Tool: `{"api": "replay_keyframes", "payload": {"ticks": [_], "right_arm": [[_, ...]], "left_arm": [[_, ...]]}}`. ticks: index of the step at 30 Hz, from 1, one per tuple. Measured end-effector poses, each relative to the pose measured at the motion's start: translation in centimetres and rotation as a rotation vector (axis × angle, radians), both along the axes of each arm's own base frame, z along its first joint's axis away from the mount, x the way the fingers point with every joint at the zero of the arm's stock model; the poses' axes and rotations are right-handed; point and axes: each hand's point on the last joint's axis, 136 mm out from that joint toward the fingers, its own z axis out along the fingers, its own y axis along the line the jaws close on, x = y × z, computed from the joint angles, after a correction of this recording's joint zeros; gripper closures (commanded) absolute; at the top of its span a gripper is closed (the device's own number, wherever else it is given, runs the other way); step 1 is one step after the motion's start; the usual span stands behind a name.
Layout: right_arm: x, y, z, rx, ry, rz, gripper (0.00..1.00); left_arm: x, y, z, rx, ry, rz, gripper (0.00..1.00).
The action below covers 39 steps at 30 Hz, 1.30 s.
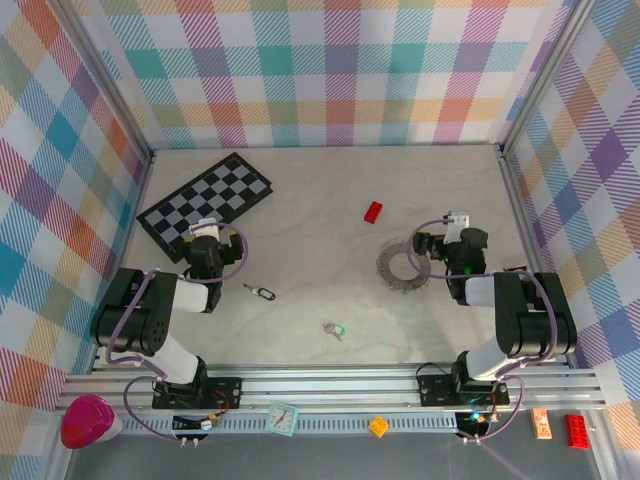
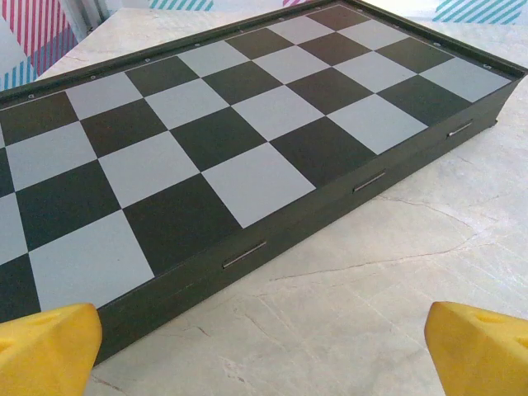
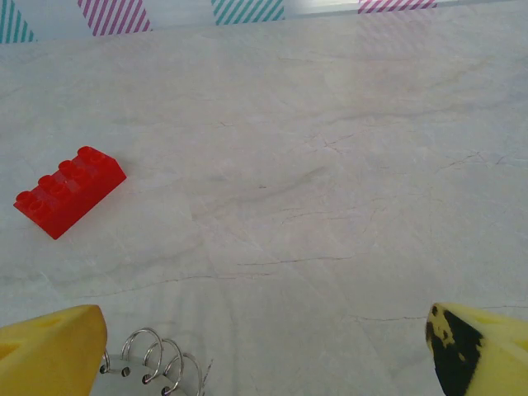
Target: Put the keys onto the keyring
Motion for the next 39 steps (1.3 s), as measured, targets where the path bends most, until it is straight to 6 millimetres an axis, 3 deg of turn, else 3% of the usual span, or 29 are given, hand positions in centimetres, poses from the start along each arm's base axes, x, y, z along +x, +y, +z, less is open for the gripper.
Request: {"api": "replay_keyframes", "payload": {"ticks": [33, 36, 39], "right_arm": [[-0.2, 0.3, 0.0, 0.005, 0.011, 0.014, 0.01], [-1.0, 0.5, 1.8, 0.011, 0.013, 0.026, 0.01], [-0.9, 0.6, 6.3, 0.028, -0.043, 0.026, 0.01]], "left_arm": [[0.0, -0.1, 0.0, -0.002, -0.001, -0.005, 0.0], [-0.3, -0.4, 0.5, -0.007, 0.007, -0.022, 0.0], [-0.6, -0.6, 2.9, -0.014, -0.012, -0.041, 0.0]]}}
